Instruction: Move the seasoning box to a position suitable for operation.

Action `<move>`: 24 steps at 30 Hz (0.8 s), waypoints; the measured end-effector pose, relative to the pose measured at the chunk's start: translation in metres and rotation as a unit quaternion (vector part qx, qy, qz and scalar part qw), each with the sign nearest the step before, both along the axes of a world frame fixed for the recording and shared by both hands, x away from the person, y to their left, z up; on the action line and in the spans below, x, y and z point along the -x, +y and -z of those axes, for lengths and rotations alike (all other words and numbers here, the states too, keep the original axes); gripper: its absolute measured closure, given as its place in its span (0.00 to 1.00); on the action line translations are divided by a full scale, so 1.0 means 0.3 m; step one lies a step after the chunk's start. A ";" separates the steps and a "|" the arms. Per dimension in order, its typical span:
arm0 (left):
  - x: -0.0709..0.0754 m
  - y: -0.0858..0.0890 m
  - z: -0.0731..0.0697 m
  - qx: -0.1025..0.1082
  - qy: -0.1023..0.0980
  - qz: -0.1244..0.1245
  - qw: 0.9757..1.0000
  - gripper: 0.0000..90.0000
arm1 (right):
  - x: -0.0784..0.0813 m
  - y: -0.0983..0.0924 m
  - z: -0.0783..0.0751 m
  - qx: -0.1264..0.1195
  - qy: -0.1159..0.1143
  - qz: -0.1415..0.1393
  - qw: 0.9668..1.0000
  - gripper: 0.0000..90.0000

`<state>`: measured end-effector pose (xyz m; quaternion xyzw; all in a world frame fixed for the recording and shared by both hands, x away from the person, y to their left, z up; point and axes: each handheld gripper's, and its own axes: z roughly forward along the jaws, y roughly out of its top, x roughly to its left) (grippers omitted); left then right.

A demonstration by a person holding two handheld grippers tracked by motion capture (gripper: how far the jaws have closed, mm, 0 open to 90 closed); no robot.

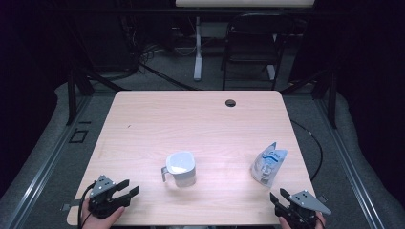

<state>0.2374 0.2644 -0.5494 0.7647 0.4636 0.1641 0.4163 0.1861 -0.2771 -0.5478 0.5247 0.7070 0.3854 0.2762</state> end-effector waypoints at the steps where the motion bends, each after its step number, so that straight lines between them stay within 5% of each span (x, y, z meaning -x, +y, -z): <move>1: -0.005 -0.014 -0.006 -0.008 -0.003 0.004 1.000 0.56 | 0.000 0.000 0.000 0.000 0.000 0.000 1.000 0.65; 8: -0.050 -0.118 -0.021 -0.014 -0.013 0.034 0.999 0.53 | -0.005 -0.002 0.007 0.001 0.001 -0.004 1.000 0.67; 19: -0.036 -0.181 -0.017 -0.003 -0.024 0.080 0.997 0.52 | 0.001 -0.015 0.000 -0.013 -0.007 0.010 1.000 0.66; 24: -0.060 -0.206 -0.001 -0.028 -0.022 0.080 0.996 0.51 | 0.004 -0.011 -0.001 -0.013 -0.009 0.012 1.000 0.65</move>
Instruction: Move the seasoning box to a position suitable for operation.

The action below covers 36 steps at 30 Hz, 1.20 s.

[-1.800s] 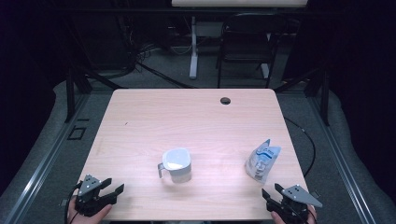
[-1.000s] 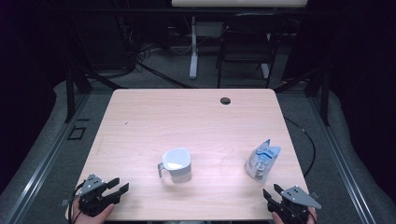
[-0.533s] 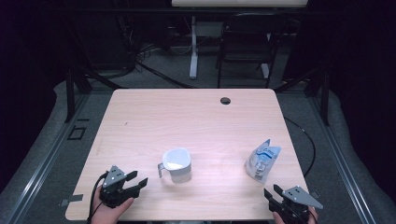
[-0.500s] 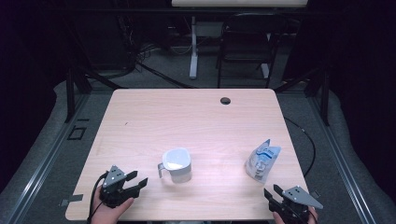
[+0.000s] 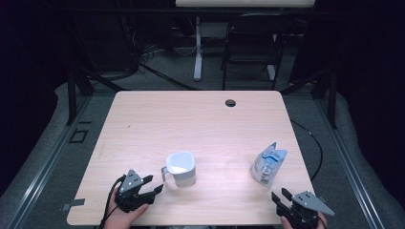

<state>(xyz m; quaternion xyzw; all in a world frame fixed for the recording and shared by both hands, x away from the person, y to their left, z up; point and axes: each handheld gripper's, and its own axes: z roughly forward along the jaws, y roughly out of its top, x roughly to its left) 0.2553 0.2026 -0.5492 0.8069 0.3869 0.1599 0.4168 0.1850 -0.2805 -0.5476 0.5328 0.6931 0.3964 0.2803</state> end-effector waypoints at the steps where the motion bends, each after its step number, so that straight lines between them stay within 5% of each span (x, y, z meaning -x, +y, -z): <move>1: -0.008 -0.005 0.003 0.001 0.003 -0.004 1.000 0.51 | 0.000 0.000 0.000 0.000 0.000 0.000 1.000 0.65; 14: -0.107 -0.084 -0.001 -0.002 0.003 -0.012 1.000 0.58 | -0.001 -0.023 0.004 -0.024 0.003 0.001 1.000 0.62; 22: -0.121 -0.094 0.001 -0.005 0.006 -0.015 1.000 0.73 | 0.001 -0.014 0.001 -0.024 0.002 -0.007 1.000 0.61; 36: -0.115 -0.109 -0.003 -0.040 -0.013 -0.004 0.999 0.77 | -0.004 -0.014 0.008 -0.034 0.005 -0.008 0.999 0.60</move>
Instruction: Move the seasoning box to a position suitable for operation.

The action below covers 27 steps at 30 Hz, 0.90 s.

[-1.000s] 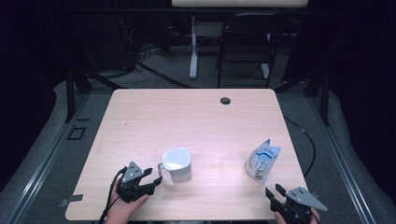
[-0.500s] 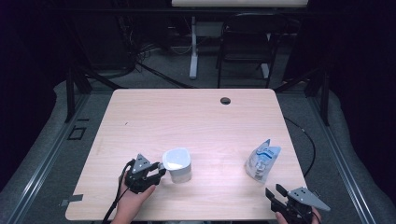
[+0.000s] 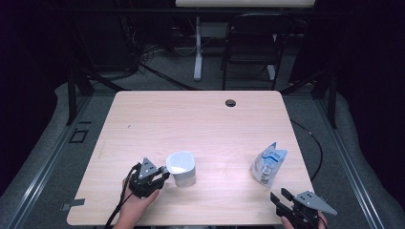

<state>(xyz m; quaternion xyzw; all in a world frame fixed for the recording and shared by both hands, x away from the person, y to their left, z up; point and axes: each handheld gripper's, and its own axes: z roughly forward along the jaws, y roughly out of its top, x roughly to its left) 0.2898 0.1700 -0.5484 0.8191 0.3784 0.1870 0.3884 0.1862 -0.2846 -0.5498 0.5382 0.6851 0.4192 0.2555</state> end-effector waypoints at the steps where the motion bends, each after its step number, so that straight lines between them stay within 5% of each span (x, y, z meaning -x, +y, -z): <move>1: 0.001 -0.001 0.000 0.000 -0.001 0.000 1.000 0.77 | 0.000 0.000 0.000 0.000 0.000 0.000 1.000 0.60; 27: 0.064 -0.014 -0.015 -0.018 0.010 0.023 1.000 0.78 | 0.000 0.011 0.005 -0.006 0.003 -0.008 1.000 0.60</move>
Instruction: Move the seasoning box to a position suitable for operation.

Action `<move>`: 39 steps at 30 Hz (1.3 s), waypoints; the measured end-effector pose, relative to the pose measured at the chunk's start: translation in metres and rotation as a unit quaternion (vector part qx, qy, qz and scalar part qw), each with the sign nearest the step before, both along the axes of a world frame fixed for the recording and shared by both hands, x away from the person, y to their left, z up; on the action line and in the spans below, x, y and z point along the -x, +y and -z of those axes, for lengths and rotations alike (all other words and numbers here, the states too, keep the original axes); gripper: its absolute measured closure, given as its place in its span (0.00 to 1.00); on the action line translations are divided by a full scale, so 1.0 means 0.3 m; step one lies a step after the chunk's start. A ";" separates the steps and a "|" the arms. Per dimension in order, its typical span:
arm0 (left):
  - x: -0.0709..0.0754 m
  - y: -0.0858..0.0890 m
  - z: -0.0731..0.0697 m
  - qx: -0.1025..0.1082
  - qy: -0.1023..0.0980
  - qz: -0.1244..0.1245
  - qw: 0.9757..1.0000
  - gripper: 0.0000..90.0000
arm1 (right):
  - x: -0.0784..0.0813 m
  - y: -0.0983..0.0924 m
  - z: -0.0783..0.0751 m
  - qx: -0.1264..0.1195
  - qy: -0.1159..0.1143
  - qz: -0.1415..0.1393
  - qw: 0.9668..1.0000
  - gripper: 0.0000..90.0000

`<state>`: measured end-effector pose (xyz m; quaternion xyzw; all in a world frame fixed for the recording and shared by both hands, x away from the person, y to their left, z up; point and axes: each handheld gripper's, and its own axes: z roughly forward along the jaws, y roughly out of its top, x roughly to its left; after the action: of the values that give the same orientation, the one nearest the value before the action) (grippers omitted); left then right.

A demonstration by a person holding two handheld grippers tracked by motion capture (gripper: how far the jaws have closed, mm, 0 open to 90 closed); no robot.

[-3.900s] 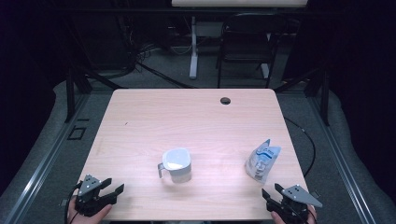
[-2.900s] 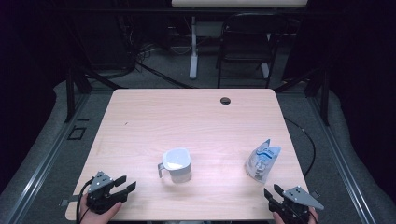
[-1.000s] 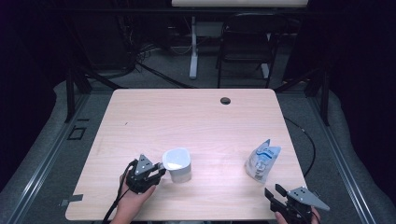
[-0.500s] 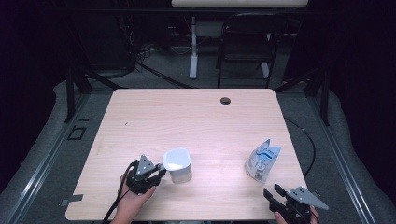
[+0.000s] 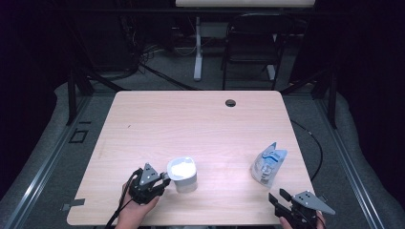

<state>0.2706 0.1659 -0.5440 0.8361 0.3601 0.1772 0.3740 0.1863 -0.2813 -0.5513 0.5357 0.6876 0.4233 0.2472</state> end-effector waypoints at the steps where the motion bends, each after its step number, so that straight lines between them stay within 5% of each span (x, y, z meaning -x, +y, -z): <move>1: 0.005 0.000 0.000 0.000 0.001 0.002 1.000 0.78 | 0.000 0.000 0.000 0.001 0.000 -0.001 1.000 0.60; 16: 0.058 0.004 0.012 0.015 -0.005 0.037 0.999 0.78 | 0.015 0.030 -0.007 0.023 -0.009 -0.017 1.000 0.62; 24: 0.060 -0.003 0.009 0.010 -0.003 0.046 0.999 0.78 | 0.021 0.052 -0.016 0.038 -0.003 -0.047 0.998 0.77; 34: 0.074 -0.028 0.010 0.011 -0.004 0.075 0.997 0.78 | 0.023 0.051 -0.020 0.017 -0.013 -0.046 0.999 0.72; 39: 0.069 -0.026 0.013 0.023 0.001 0.069 0.997 0.77 | 0.021 0.062 -0.021 0.020 -0.010 -0.058 0.998 0.73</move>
<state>0.2499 0.1579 -0.5480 0.8503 0.3055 0.1415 0.4045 0.1801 -0.2627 -0.5450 0.4854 0.7235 0.4282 0.2399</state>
